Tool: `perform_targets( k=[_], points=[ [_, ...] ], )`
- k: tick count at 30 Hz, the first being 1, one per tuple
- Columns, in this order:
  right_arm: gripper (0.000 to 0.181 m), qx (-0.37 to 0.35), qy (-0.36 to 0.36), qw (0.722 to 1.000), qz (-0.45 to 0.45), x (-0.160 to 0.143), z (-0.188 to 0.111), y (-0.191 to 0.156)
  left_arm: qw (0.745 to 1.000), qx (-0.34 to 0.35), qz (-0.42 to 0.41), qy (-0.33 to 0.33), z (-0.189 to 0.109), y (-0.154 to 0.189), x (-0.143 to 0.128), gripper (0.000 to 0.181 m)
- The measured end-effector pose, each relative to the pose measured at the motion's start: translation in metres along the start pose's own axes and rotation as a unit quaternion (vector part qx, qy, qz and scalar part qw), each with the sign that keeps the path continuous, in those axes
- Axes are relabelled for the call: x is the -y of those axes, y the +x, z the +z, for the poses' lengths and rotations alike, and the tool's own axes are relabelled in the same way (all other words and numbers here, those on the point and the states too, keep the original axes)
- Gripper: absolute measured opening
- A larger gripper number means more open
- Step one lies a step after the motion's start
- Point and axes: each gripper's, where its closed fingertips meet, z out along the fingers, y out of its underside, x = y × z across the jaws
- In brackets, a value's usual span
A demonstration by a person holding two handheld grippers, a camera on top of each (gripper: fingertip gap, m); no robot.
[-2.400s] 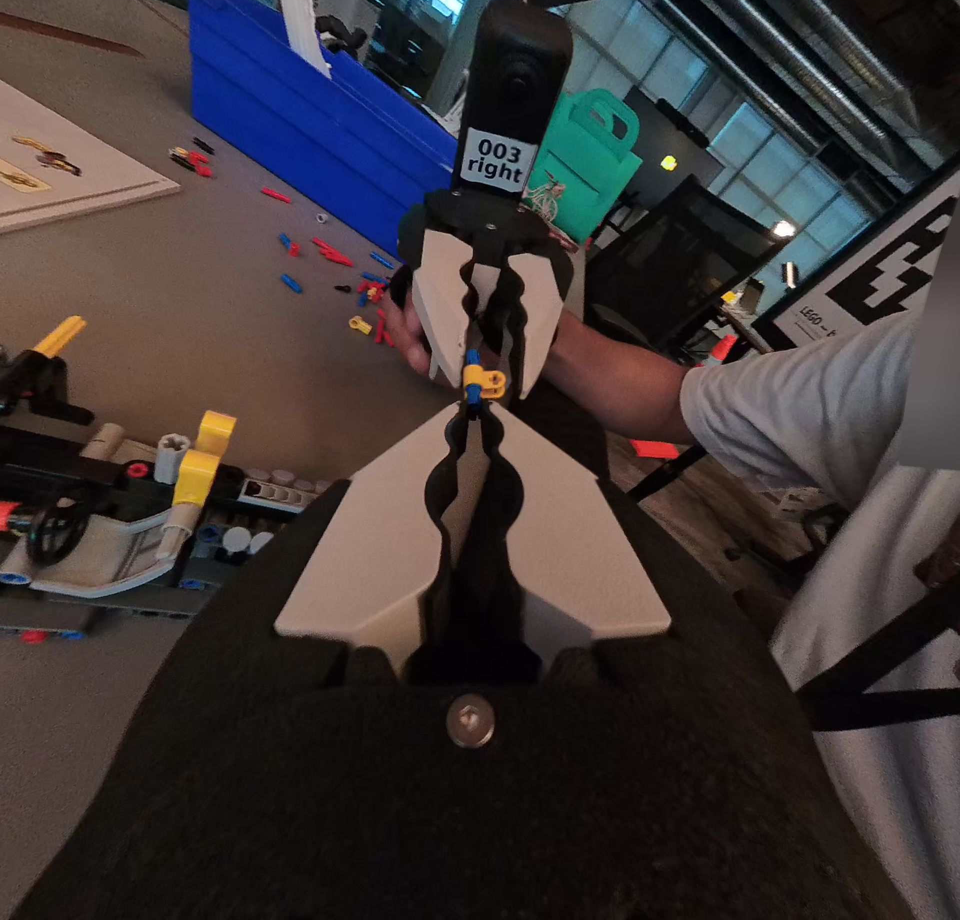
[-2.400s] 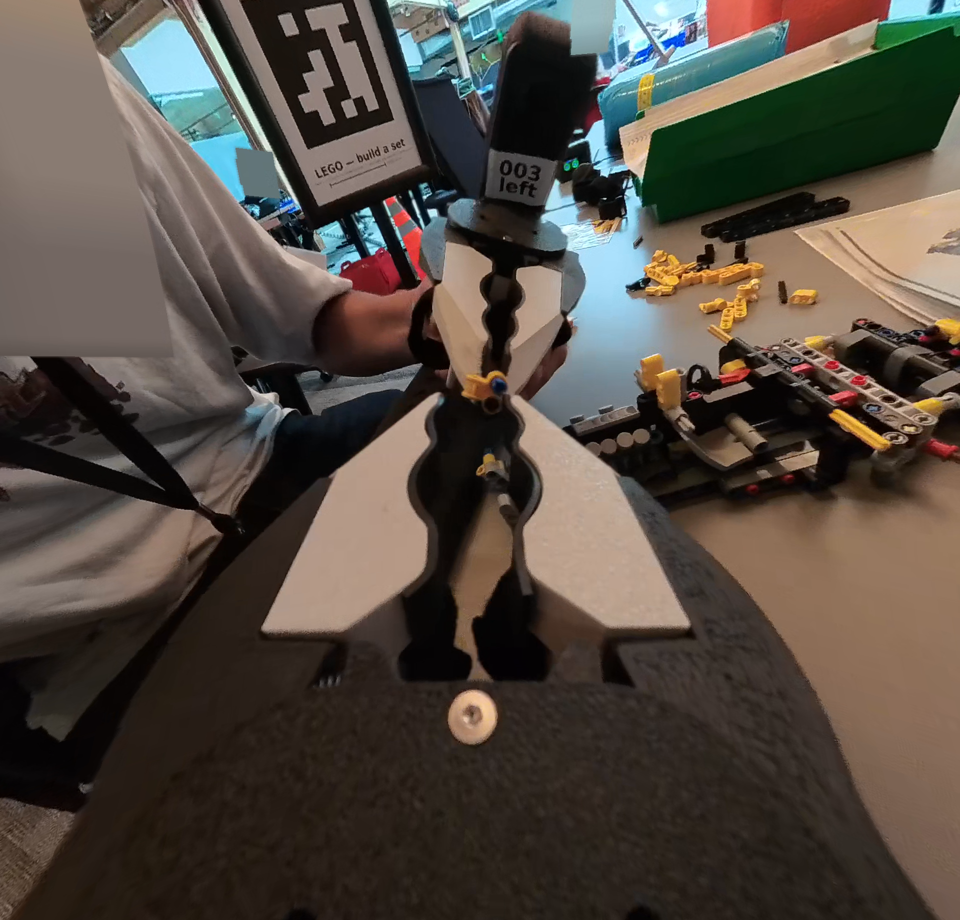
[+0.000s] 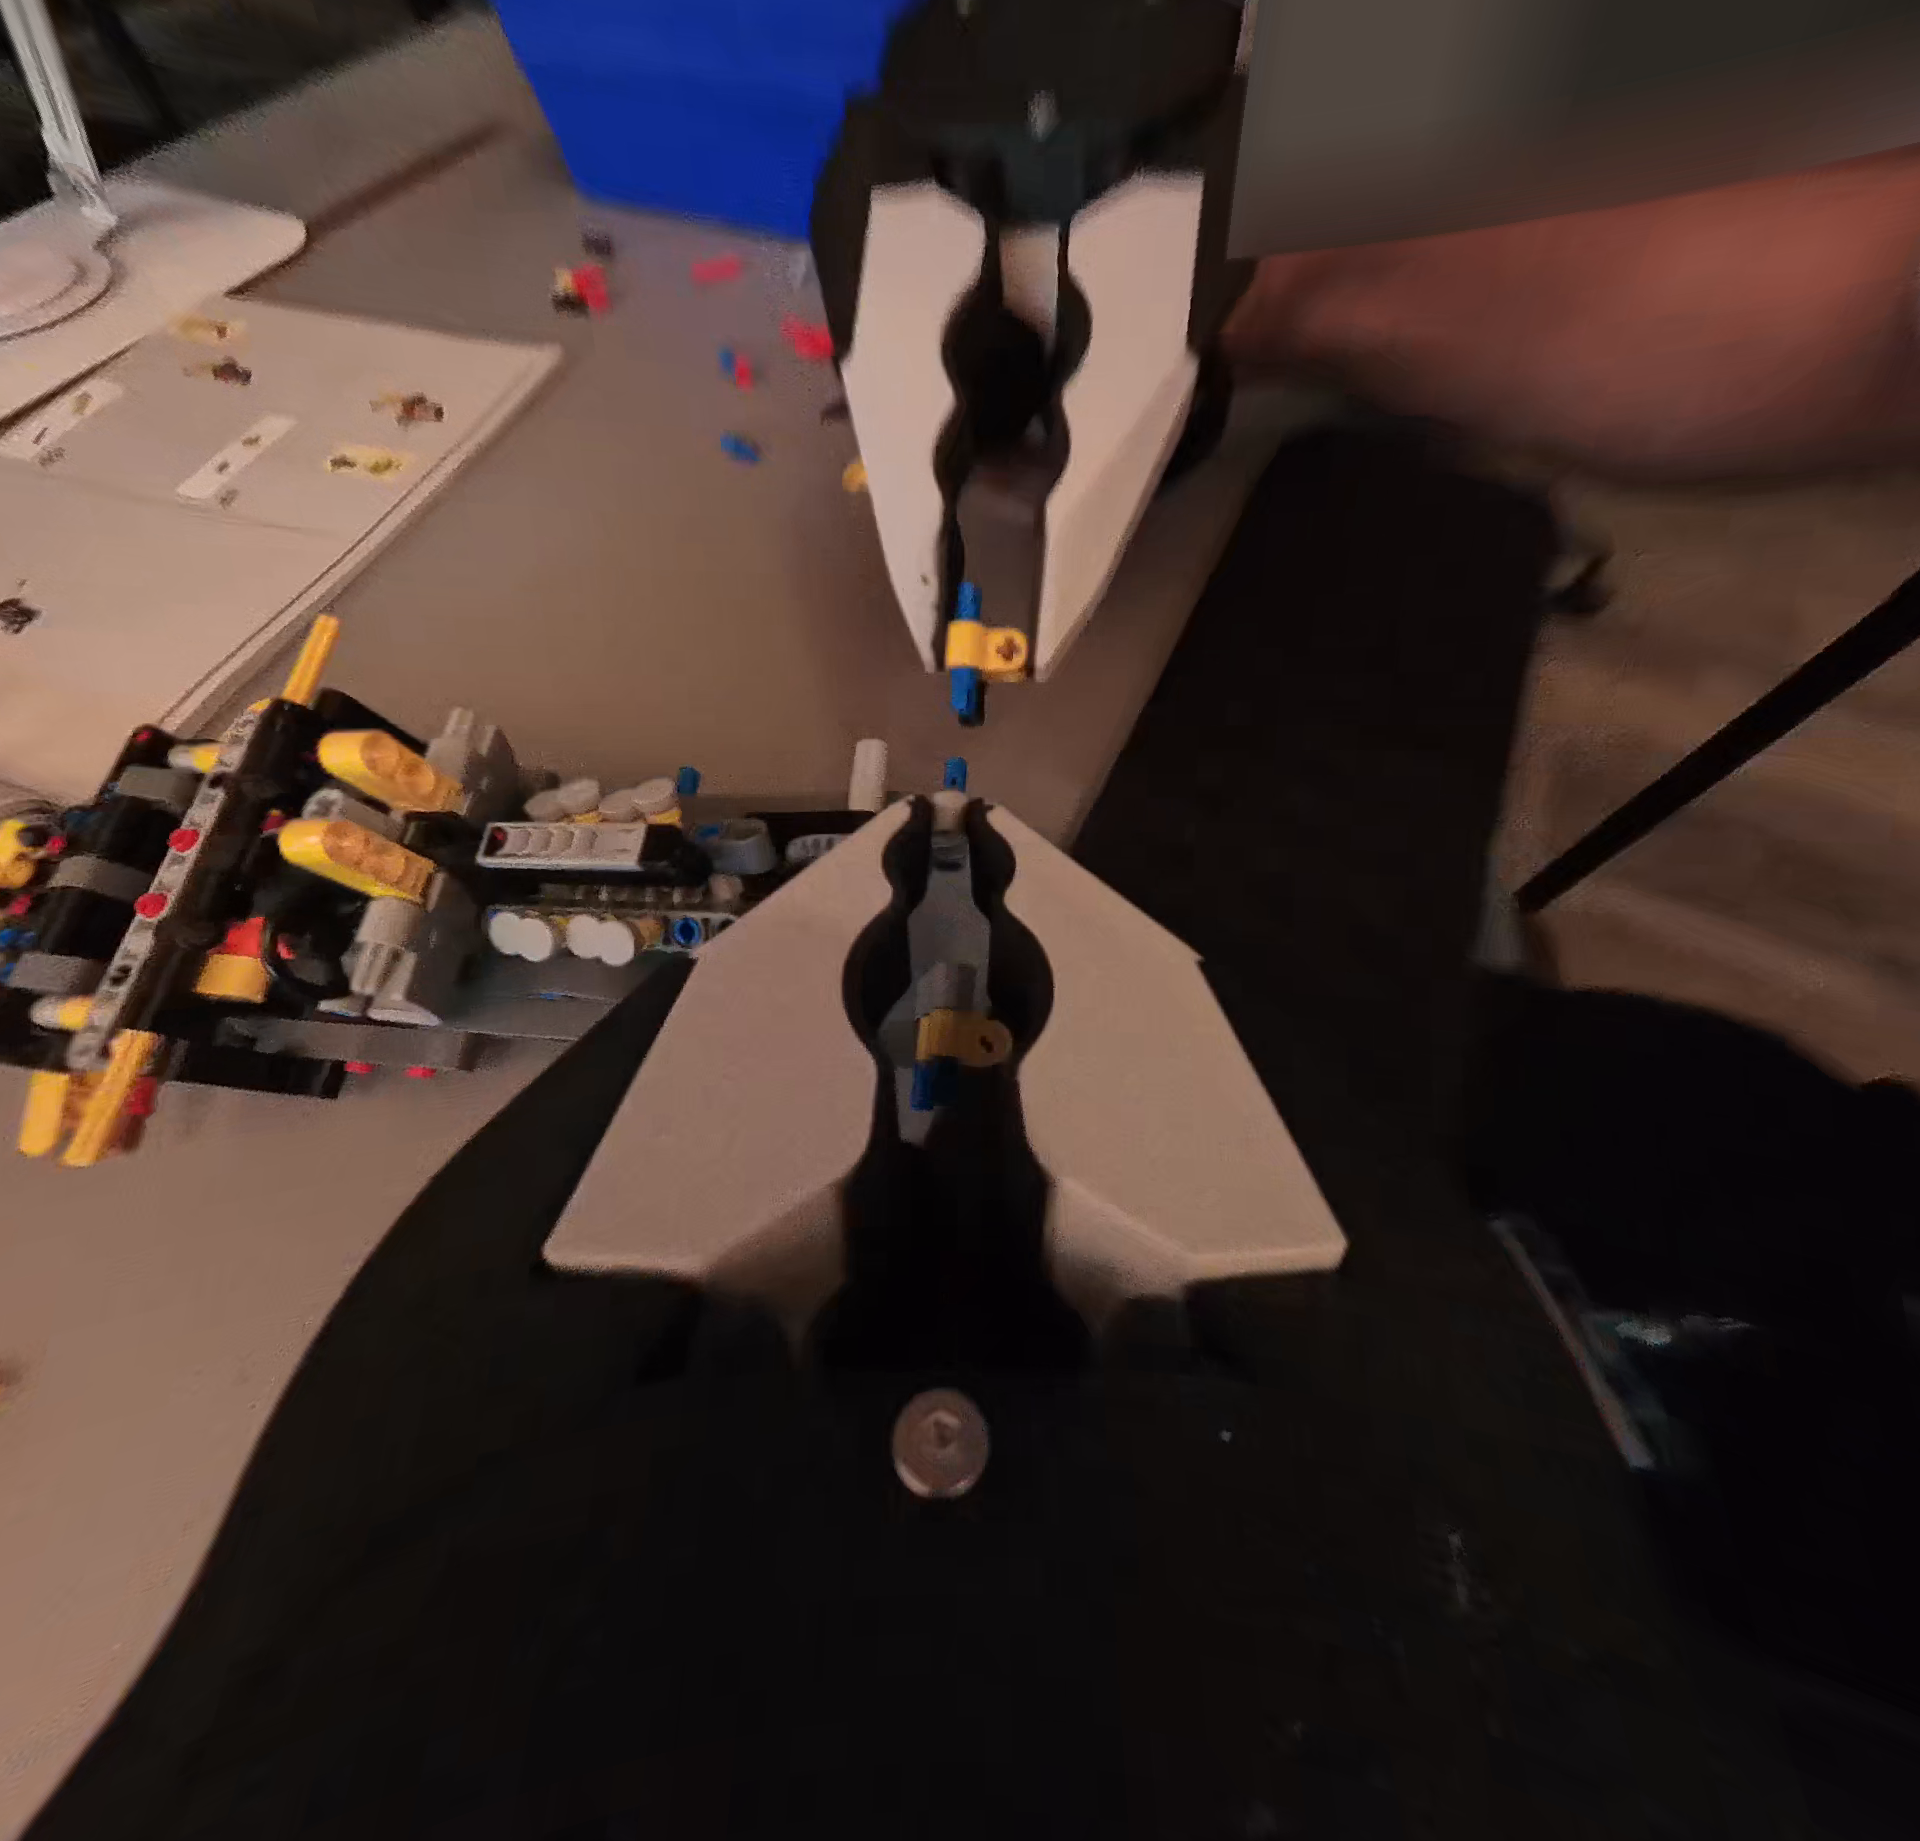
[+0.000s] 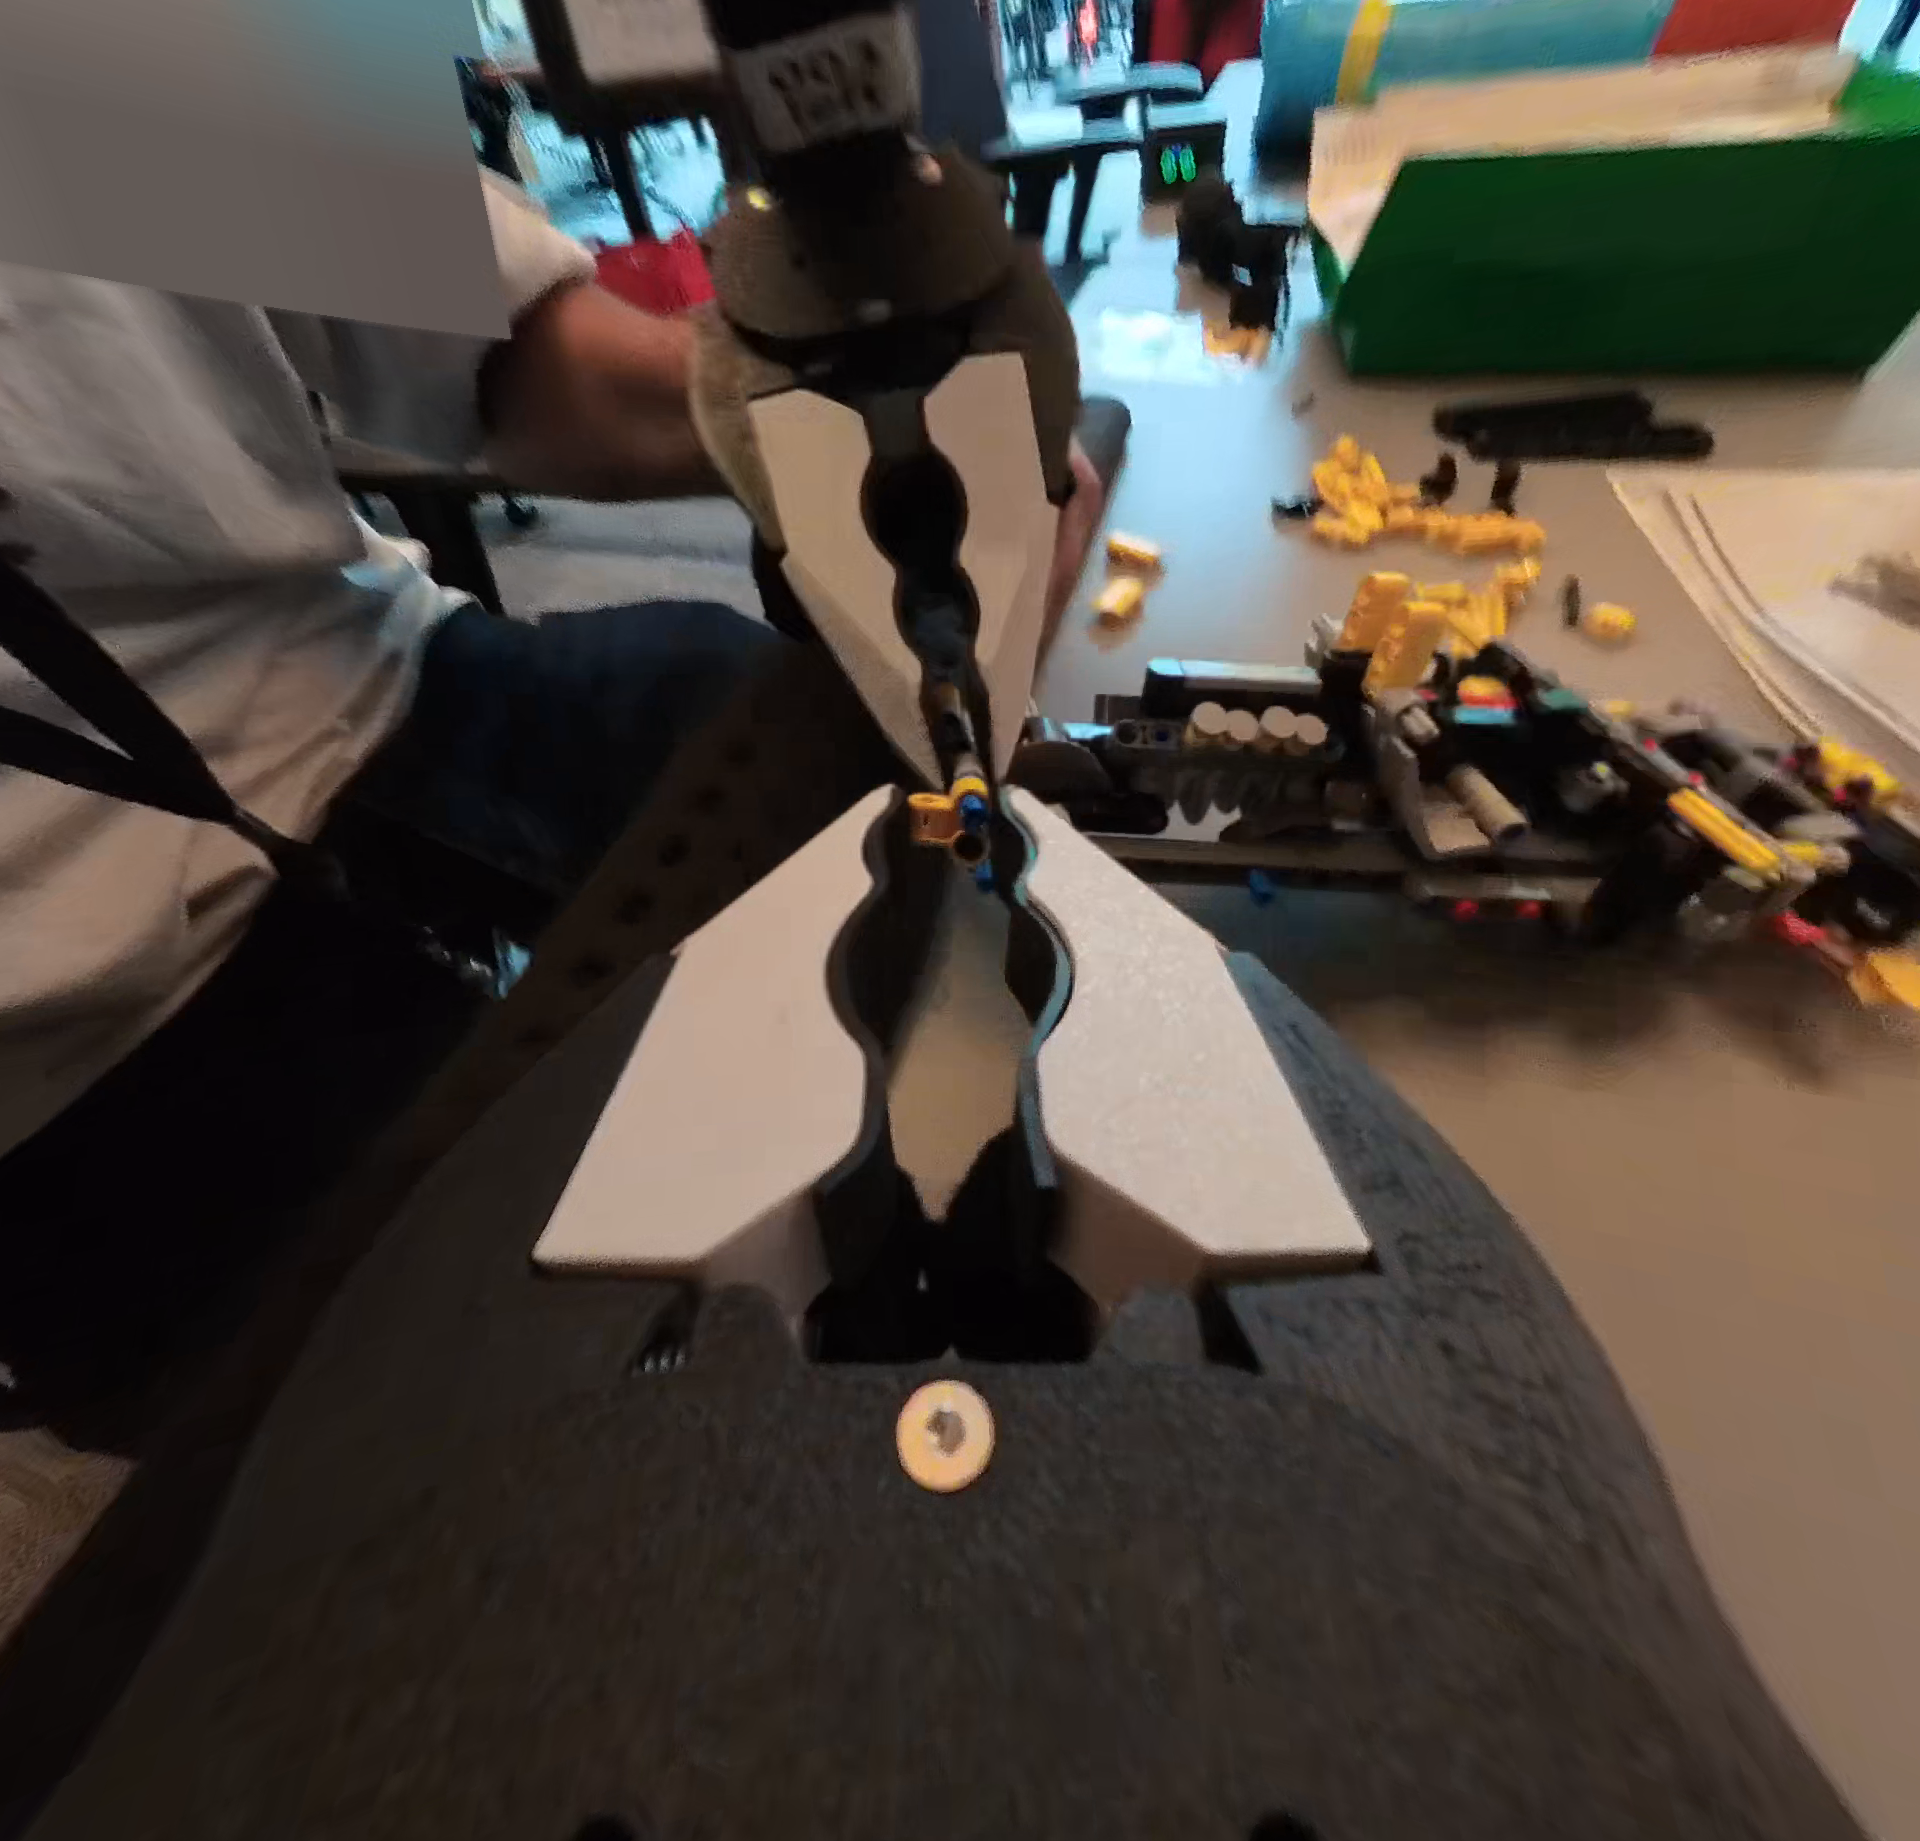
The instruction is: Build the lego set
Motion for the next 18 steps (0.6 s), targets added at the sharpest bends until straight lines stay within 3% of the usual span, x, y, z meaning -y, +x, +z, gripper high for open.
perform_targets(
  k=[3, 8, 13, 16, 18],
  points=[
    [0.015, 0.016, 0.023, 0.999, -0.020, 0.014, 0.016, -0.014, 0.997, -0.025, -0.048, 0.054, -0.019, 0.007, 0.006, 0.008],
    [0.015, 0.015, -0.003, 0.998, -0.059, 0.006, 0.039, -0.023, 0.997, -0.025, -0.040, 0.060, -0.034, 0.022, -0.005, 0.008],
    [0.015, 0.003, -0.042, 0.999, -0.032, 0.003, 0.049, -0.034, 0.998, -0.019, 0.037, -0.048, -0.035, 0.038, -0.046, 0.009],
    [0.015, -0.034, -0.073, 0.997, 0.020, 0.001, 0.050, -0.048, 0.997, -0.022, 0.053, -0.058, -0.044, 0.041, -0.049, 0.009],
    [0.015, -0.062, -0.043, 0.995, 0.066, 0.005, 0.052, -0.064, 0.996, -0.030, 0.056, -0.062, -0.053, 0.041, -0.052, 0.009]
  ],
)
